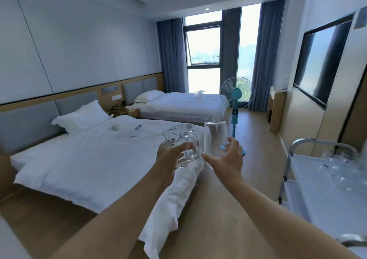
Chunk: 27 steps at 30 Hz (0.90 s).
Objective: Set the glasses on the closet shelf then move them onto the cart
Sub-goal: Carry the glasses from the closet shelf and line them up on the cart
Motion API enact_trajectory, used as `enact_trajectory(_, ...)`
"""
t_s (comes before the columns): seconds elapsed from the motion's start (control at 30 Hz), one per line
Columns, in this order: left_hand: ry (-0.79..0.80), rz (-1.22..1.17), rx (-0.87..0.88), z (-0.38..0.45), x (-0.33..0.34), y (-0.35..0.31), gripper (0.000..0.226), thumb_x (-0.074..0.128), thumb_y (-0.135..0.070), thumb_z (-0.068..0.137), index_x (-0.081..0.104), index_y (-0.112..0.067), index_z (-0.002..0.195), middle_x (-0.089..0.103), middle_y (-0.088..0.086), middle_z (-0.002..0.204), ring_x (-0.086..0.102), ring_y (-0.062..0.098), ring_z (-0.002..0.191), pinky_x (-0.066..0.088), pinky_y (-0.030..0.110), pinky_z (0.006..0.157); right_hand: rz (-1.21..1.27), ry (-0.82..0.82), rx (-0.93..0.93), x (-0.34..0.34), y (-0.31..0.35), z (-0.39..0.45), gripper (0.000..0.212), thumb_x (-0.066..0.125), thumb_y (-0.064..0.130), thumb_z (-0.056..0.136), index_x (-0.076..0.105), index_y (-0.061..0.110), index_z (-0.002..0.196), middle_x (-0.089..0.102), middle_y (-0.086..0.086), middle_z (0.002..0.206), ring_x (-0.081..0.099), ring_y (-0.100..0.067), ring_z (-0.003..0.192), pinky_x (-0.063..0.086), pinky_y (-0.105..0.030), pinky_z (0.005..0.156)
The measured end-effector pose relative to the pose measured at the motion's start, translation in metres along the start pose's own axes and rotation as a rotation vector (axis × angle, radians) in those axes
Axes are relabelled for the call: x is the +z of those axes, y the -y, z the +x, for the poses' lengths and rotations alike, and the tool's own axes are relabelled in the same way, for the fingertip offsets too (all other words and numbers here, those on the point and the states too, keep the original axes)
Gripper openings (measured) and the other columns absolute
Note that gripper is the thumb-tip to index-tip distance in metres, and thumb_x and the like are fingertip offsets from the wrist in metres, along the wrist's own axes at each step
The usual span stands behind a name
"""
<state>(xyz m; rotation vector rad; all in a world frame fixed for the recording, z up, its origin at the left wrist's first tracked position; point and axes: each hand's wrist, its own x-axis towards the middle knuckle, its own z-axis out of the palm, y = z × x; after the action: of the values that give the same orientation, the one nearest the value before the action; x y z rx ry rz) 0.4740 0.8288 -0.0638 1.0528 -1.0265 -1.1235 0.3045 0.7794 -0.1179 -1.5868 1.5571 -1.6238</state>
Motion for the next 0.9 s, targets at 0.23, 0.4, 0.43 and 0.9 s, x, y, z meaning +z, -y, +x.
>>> enact_trajectory(0.23,0.088,0.041,-0.051,0.064,0.056,0.035,0.084,0.097,-0.035,0.043,0.070,-0.009,0.118,0.076,0.012,0.109,0.073,0.034,0.103,0.055,0.057,0.097,-0.057,-0.051,0.030,-0.026,-0.049,0.053,0.096,0.095,0.037,0.061,0.043,0.013,0.138,0.045,0.000,0.121,0.054,-0.022,0.112,0.050,-0.041,0.099)
enact_trajectory(0.4,0.153,0.039,-0.096,0.110,0.090,0.063,0.070,0.097,-0.016,0.054,0.065,-0.016,0.116,0.078,0.002,0.097,0.076,0.020,0.089,0.062,0.040,0.083,-0.096,-0.134,0.099,-0.034,-0.084,0.079,0.097,0.096,0.037,0.059,0.042,0.016,0.136,0.047,0.000,0.117,0.053,-0.020,0.106,0.049,-0.034,0.092)
enact_trajectory(0.43,0.177,0.029,-0.100,0.124,0.100,0.070,0.061,0.095,-0.010,0.060,0.064,-0.018,0.112,0.078,0.000,0.093,0.076,0.016,0.083,0.062,0.035,0.077,-0.111,-0.159,0.118,-0.035,-0.094,0.087,0.098,0.096,0.038,0.058,0.042,0.016,0.137,0.047,-0.001,0.116,0.053,-0.020,0.105,0.050,-0.034,0.092)
enact_trajectory(0.9,0.538,-0.044,-0.231,0.284,0.179,0.133,0.104,0.103,-0.037,0.043,0.056,-0.010,0.132,0.072,0.017,0.119,0.068,0.041,0.111,0.051,0.061,0.101,-0.280,-0.384,0.312,-0.037,-0.164,0.180,0.103,0.092,0.041,0.057,0.036,0.020,0.141,0.045,-0.001,0.122,0.049,-0.020,0.112,0.049,-0.038,0.095)
